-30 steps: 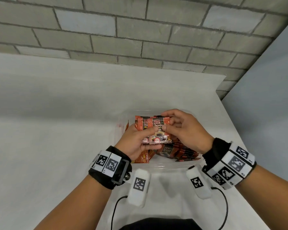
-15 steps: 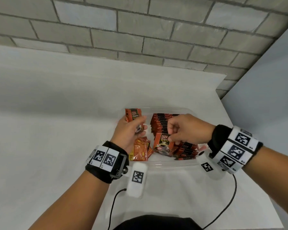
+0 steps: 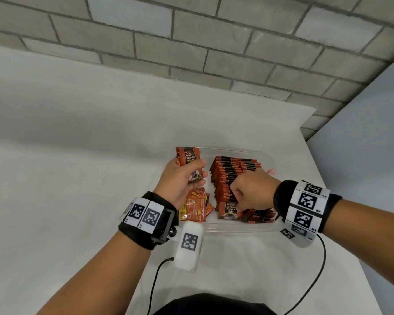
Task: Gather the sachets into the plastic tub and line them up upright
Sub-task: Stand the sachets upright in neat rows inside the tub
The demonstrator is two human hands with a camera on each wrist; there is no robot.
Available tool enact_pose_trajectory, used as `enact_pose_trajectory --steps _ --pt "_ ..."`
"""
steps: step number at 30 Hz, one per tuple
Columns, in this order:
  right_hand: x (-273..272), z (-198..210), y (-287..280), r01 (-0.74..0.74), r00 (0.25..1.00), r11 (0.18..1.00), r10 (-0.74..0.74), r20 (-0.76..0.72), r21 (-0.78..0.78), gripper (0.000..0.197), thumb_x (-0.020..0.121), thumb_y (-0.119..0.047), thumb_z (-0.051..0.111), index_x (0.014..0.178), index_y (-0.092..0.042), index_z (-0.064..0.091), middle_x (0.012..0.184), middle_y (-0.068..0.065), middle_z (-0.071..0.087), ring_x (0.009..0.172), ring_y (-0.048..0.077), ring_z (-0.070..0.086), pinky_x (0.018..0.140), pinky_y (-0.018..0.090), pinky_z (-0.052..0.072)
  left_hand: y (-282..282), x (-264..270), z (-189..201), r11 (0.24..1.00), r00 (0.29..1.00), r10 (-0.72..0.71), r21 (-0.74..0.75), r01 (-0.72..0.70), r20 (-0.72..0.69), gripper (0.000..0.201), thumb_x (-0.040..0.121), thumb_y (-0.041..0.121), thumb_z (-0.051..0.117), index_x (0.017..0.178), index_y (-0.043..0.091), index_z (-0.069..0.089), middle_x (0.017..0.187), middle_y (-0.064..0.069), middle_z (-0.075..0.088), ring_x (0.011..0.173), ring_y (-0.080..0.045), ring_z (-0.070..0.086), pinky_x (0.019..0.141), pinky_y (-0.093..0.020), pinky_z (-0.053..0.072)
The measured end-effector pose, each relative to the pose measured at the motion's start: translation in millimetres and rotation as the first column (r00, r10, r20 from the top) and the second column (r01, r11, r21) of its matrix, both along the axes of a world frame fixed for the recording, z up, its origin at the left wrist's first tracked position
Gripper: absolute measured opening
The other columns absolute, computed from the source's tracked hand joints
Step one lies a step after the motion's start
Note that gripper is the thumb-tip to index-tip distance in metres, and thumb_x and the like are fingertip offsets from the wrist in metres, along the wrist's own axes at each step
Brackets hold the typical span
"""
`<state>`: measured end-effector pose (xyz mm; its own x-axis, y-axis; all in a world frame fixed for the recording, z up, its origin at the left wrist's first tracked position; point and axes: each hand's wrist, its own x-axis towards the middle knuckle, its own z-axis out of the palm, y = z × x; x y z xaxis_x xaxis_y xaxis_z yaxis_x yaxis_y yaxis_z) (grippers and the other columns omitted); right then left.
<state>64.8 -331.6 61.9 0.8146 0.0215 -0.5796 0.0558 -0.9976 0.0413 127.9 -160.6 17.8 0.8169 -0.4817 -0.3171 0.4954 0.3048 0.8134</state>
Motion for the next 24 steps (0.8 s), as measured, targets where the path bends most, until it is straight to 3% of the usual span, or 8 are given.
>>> enact_pose_trajectory --steps 2,5,11,14,17,19,24 --pt "0 -1 2 -0.083 0.996 0.990 0.080 -0.024 -0.112 0.030 0.083 -0.038 0.067 0.066 -0.024 0.047 0.070 -0.007 0.053 0.073 0.015 0.050 0.088 0.034 0.034 0 0 1 1.000 1.000 -0.008 -0.001 0.008 0.003 0.013 0.088 0.010 0.064 0.098 0.009 0.057 0.055 0.005 0.055 0.075 -0.018 0.063 0.071 -0.030 0.053" --pt "-2 -3 4 -0.193 0.981 0.955 0.187 -0.044 -0.226 0.036 0.086 -0.040 0.063 0.062 -0.025 0.040 0.064 -0.008 0.046 0.069 0.015 0.046 0.090 0.037 0.032 0 -1 2 1.000 1.000 -0.016 -0.001 0.016 0.003 0.014 0.088 0.009 0.063 0.099 0.009 0.055 0.049 0.009 0.056 0.076 -0.018 0.062 0.072 -0.031 0.052" --pt "-2 -3 9 -0.251 0.965 0.935 0.263 0.014 -0.249 0.038 0.090 -0.035 0.058 0.061 -0.024 0.036 0.062 -0.007 0.042 0.056 0.008 0.033 0.087 0.035 0.030 1 -3 6 1.000 1.000 -0.018 0.005 0.018 0.003 0.015 0.088 0.009 0.063 0.101 0.008 0.055 0.050 0.009 0.056 0.077 -0.019 0.062 0.072 -0.030 0.052" --pt "-3 -2 11 -0.276 0.959 0.920 0.282 -0.018 -0.278 0.038 0.090 -0.038 0.058 0.062 -0.024 0.036 0.062 -0.007 0.041 0.058 0.011 0.037 0.090 0.036 0.030 2 -4 6 1.000 1.000 -0.015 0.011 0.015 0.003 0.014 0.087 0.010 0.064 0.099 0.009 0.057 0.051 0.008 0.057 0.077 -0.018 0.063 0.071 -0.030 0.053" --pt "-5 0 14 -0.288 0.957 0.912 0.288 -0.041 -0.292 0.031 0.090 -0.044 0.056 0.072 -0.021 0.047 0.064 -0.006 0.044 0.069 0.017 0.046 0.090 0.036 0.029 3 -5 6 1.000 1.000 -0.021 0.014 0.021 0.009 0.014 0.088 0.010 0.064 0.099 0.008 0.056 0.050 0.008 0.056 0.078 -0.019 0.063 0.071 -0.030 0.053" --pt "-5 0 15 -0.284 0.958 0.914 0.285 -0.039 -0.290 0.030 0.089 -0.047 0.057 0.079 -0.020 0.050 0.065 -0.006 0.045 0.072 0.017 0.047 0.090 0.036 0.030 3 -5 6 1.000 1.000 -0.017 0.006 0.017 0.002 0.013 0.088 0.010 0.063 0.099 0.008 0.056 0.055 0.005 0.057 0.076 -0.019 0.063 0.069 -0.029 0.053" --pt "-6 1 12 -0.228 0.973 0.938 0.229 -0.027 -0.261 0.044 0.086 -0.052 0.060 0.062 -0.024 0.035 0.063 -0.007 0.044 0.067 0.016 0.044 0.083 0.034 0.028 3 -5 11 1.000 0.997 0.003 -0.028 -0.005 -0.073 0.010 0.092 0.016 0.058 0.094 0.006 0.061 0.078 -0.009 0.064 0.072 -0.023 0.068 0.063 -0.030 0.057"
